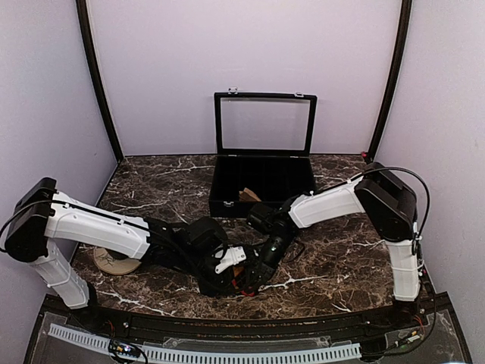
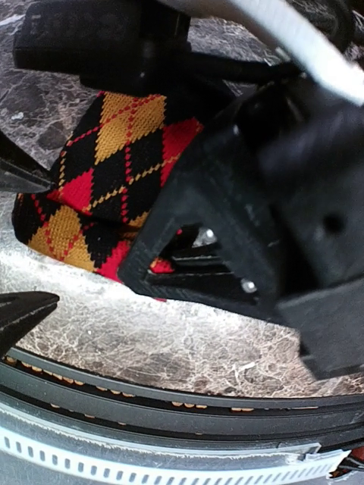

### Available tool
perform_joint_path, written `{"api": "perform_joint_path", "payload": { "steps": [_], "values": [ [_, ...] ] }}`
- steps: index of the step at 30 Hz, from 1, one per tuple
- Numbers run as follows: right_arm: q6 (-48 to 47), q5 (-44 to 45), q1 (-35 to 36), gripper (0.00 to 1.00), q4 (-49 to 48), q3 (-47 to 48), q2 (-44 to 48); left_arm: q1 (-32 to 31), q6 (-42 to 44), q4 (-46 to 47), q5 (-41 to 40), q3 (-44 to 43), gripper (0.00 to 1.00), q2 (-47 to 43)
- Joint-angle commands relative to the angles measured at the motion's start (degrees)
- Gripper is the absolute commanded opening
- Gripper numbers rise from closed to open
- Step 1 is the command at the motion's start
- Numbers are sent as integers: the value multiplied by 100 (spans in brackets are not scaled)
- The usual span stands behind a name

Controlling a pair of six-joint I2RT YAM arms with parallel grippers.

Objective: Roll the socks
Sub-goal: Roll the sock at the center of the board.

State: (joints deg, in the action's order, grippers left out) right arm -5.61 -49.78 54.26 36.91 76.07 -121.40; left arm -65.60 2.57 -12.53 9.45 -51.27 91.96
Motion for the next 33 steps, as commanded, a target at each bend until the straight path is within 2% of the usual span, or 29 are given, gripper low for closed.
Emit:
{"api": "perform_joint_path", "payload": {
  "steps": [1,10,18,28,33],
  "values": [
    [-213,400,-157,4,610,22,-259,-52,390,-225,25,-205,47,109],
    [-301,283,-214,4,825,143,-353,-119,786,-218,68,-392,47,415],
    [-266,199,-222,4,809,116,-375,-154,1047,-120,-108,-426,42,622],
    [-192,164,-240,4,715,55,-410,-153,1249,7,-219,-522,22,847],
    [-162,182,-257,4,725,95,-422,-154,1336,-69,-38,-636,3,979]
  ]
}}
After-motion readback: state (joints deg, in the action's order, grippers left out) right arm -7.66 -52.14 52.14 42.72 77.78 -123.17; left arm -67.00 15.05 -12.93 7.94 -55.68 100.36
